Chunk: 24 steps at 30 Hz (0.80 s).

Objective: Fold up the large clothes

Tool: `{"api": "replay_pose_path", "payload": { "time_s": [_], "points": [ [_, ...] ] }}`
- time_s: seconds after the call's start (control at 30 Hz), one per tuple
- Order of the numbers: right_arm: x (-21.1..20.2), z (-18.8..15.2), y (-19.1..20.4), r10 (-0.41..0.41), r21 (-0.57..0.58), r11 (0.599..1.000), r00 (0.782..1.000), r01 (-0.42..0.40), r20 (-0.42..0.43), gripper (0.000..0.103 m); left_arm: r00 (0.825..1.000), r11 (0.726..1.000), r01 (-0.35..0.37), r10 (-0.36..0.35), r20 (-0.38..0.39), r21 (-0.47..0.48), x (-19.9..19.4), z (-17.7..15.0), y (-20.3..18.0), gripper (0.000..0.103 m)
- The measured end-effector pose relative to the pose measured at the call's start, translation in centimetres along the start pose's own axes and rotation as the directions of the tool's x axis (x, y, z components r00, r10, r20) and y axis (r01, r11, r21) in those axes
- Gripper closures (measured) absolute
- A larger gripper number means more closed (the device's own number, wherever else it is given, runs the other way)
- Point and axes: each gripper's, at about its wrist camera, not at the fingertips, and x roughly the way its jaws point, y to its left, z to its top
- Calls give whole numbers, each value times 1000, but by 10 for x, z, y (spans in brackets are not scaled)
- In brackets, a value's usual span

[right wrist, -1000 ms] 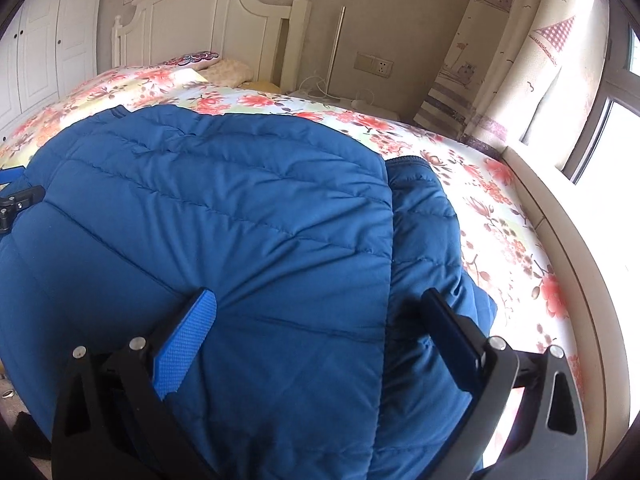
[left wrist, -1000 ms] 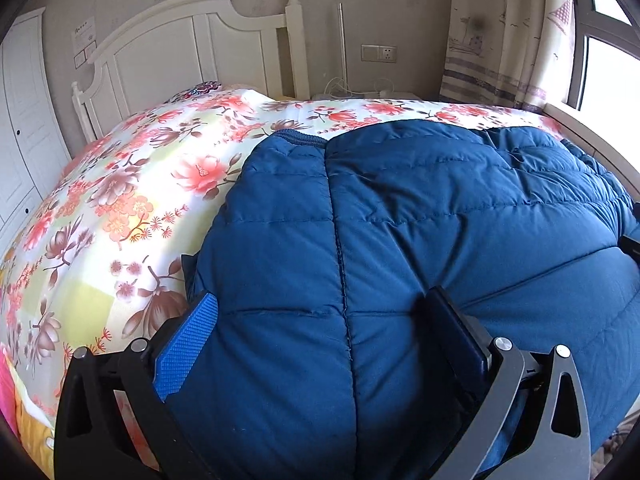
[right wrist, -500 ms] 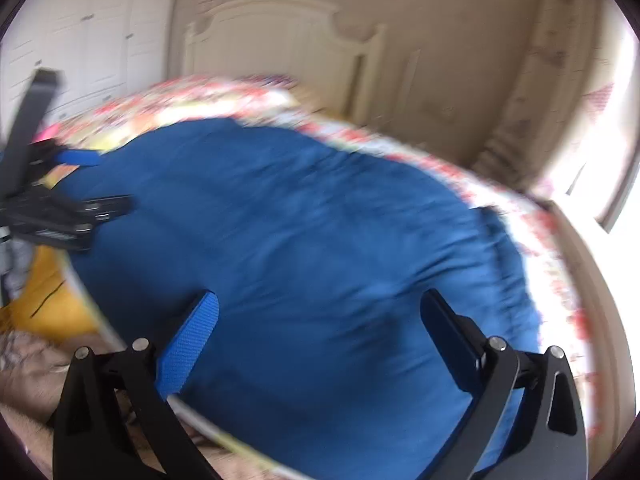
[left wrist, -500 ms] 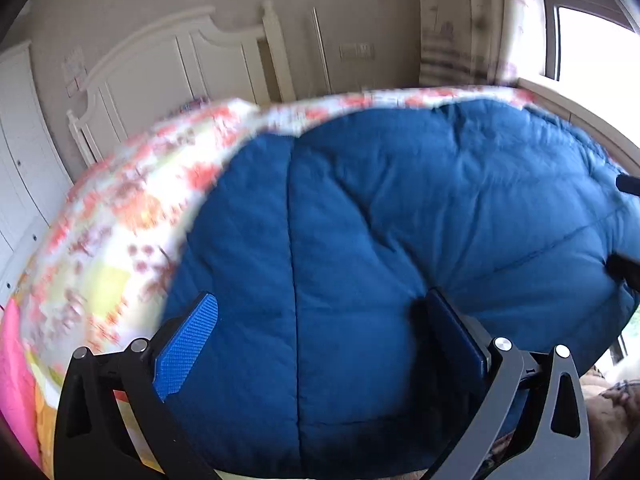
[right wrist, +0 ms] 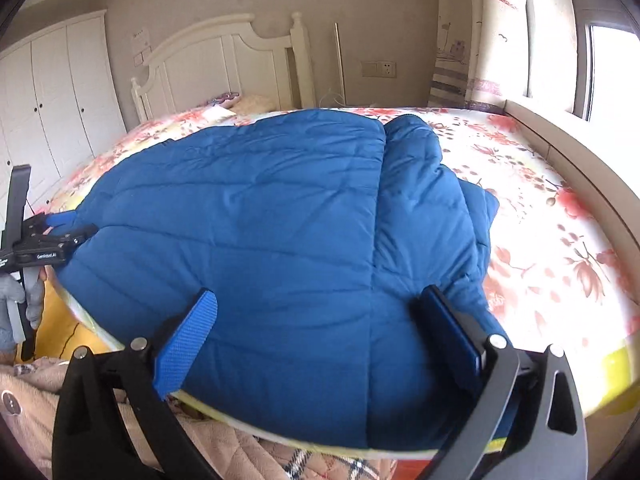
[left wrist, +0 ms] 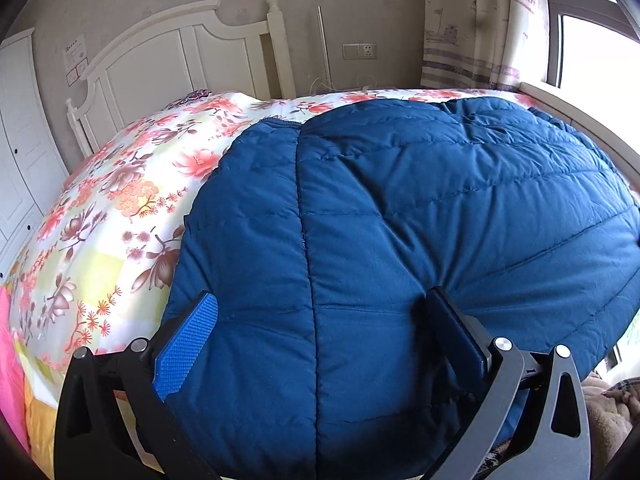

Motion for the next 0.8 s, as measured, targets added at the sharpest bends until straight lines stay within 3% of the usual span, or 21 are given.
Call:
{"api": "replay_pose_path", "payload": {
  "time_s": [0.1, 0.17, 0.33, 0.47, 0.63, 0.7, 0.8],
  "points": [
    [-38, -6, -23, 28, 103, 994, 996, -37, 87, 5, 1000, 1000, -11, 11, -3, 1, -10, 3, 1, 4],
    [-58, -20, -53, 16, 222, 974, 994, -39, 106, 5, 998, 1000, -15, 15, 59, -1, -27, 6, 1, 4],
    [-80, -79, -88, 119, 446, 880, 985, -161, 122, 14, 984, 999, 20, -28, 178, 44, -54, 36, -21, 4],
    [-68, -89, -87, 161, 474, 857, 979, -203, 128, 19, 987, 995, 23, -39, 158, 99, -27, 68, -48, 4],
    [-43, -68, -79, 169, 436, 878, 980, -198, 105, 19, 998, 988, -19, 10, 58, 155, 36, 90, -75, 4],
    [-27, -65, -76, 170, 444, 878, 983, -181, 66, 18, 1000, 989, 21, -23, 8, 145, 55, 86, -75, 4],
    [-22, -56, -69, 168, 418, 890, 983, -181, 67, 18, 997, 992, 74, -74, -7, 106, 60, 84, -66, 4]
  ]
}}
